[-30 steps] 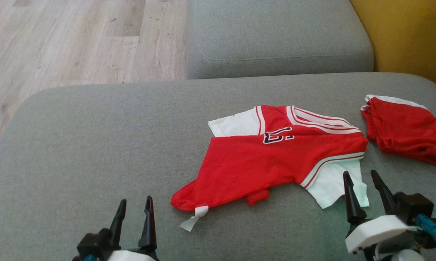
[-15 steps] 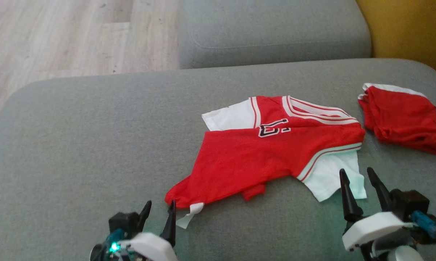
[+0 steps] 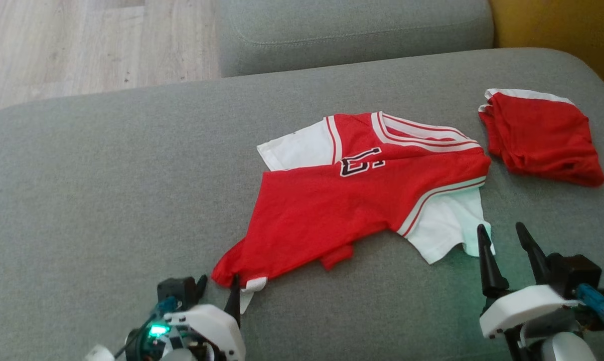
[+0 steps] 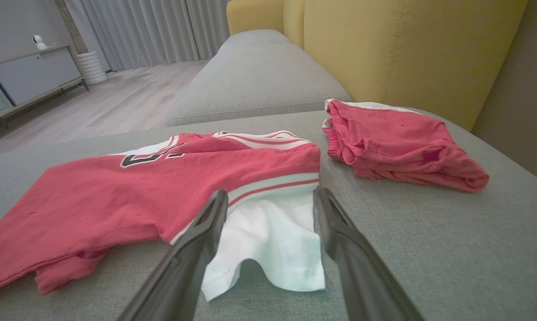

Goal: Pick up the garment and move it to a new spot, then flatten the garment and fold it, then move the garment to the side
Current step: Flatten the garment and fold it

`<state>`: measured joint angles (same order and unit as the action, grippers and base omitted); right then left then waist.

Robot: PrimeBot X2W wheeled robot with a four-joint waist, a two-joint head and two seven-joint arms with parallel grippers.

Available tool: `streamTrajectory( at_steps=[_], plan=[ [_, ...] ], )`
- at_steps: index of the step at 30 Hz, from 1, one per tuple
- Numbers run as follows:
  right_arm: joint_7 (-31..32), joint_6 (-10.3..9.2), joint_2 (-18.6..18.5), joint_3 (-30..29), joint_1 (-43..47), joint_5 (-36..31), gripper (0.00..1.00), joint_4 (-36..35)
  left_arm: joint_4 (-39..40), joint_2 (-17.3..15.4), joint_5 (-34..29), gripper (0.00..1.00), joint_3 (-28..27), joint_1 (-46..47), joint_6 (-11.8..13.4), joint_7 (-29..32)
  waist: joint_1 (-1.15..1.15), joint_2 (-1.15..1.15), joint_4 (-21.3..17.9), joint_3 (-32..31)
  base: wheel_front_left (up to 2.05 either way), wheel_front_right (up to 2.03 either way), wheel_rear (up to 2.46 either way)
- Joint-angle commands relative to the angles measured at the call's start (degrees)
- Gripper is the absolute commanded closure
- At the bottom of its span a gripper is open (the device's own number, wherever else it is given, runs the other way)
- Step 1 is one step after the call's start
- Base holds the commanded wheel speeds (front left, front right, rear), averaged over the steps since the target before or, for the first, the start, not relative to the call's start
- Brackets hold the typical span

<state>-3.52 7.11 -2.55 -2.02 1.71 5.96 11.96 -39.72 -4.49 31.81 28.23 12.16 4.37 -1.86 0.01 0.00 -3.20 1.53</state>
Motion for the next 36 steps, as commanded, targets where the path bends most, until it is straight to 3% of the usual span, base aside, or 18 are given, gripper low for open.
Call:
streamTrajectory(
  at_steps=[1, 4, 5, 6, 7, 8, 20, 33, 36],
  plan=[
    [-0.02, 0.37, -0.32, 1.11, -2.98, -0.52, 0.0, -1.56, 0.33, 0.08, 0.37, 0.0, -1.27, 3.0, 0.21, -0.25, -0.01, 0.0, -0.1, 0.19, 0.0, 0.0, 0.0],
    [0.02, 0.37, -0.32, 0.93, -3.33, -0.77, 0.0, -1.04, -1.19, 0.35, 0.6, 0.0, -1.0, 3.93, -0.02, -0.66, -0.01, 0.0, -0.22, 0.5, 0.0, 0.0, 0.0],
    [0.02, 0.37, -0.32, 0.89, -3.44, -0.86, 0.0, -0.82, -1.66, 0.44, 0.69, 0.07, -0.82, 4.23, -0.24, -0.72, -0.01, 0.0, -0.23, 0.56, 0.0, 0.0, 0.0],
    [0.15, 0.37, -0.32, 0.82, -3.51, -0.92, 0.0, -0.55, -2.08, 0.54, 0.76, 0.27, -0.59, 4.53, -0.47, -0.77, -0.01, 0.0, -0.22, 0.61, 0.0, 0.0, 0.0],
    [0.65, 0.37, -0.32, 0.49, -3.54, -1.16, 0.0, 0.23, -2.79, 0.74, 0.93, 0.87, -0.14, 5.06, -0.84, -0.94, -0.01, 0.0, -0.15, 0.68, 0.0, 0.0, 0.0],
    [0.96, 0.37, -0.32, 0.21, -3.6, -1.47, 0.0, 0.84, -3.09, 0.83, 0.98, 1.0, 0.17, 5.27, -1.06, -0.97, -0.01, 0.0, -0.08, 0.72, 0.0, 0.0, 0.0],
    [1.84, 0.37, -0.32, -6.57, -9.28, -6.05, 0.0, 16.0, -2.26, 0.32, 0.54, 1.0, 1.03, 6.22, -1.05, -5.06, -0.01, 0.0, 2.65, 2.04, 0.0, 0.0, 0.0],
    [2.4, 0.37, -0.32, -6.38, -16.08, -8.49, 0.02, 32.68, 3.53, -1.44, 0.92, 1.0, 0.83, 3.13, 0.26, -6.4, -0.01, 0.0, 4.47, 2.38, 0.0, 0.0, 0.0],
    [2.63, 0.37, -0.32, -5.49, -17.4, -8.63, 0.68, 35.49, 4.8, -1.95, 1.11, 1.0, 0.69, 2.4, 0.68, -6.29, -0.01, 0.0, 4.41, 2.26, 0.0, 0.0, 0.0]
  ],
)
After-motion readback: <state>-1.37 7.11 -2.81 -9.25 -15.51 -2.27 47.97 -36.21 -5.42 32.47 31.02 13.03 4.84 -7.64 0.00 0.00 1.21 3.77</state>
